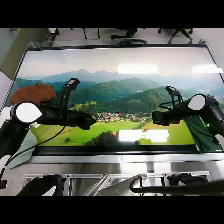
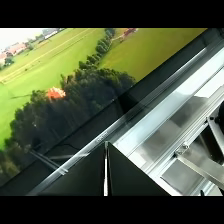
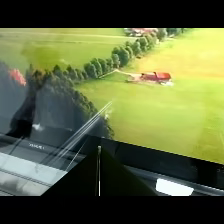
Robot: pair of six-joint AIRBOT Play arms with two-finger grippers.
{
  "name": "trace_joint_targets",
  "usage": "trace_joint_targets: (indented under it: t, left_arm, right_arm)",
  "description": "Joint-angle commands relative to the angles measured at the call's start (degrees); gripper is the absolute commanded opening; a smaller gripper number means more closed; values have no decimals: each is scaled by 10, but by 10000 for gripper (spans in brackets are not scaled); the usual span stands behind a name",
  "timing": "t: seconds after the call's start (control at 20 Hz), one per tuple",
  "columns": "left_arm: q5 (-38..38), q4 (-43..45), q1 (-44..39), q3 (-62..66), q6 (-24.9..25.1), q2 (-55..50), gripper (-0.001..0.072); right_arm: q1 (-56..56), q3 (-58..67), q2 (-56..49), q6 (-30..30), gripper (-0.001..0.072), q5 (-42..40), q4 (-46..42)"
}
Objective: Fold the shirts.
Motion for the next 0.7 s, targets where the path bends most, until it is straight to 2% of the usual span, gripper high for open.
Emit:
trace_joint_targets:
  t: [0.0, 0.65]
  left_arm:
    - [14, 2, 3, -34, -5, 39, 11]
    - [42, 3, 4, -35, -5, 80, 12]
  right_arm:
    - [9, -6, 2, 0, 21, -4, 4]
    - [9, -6, 2, 0, 21, 9, 6]
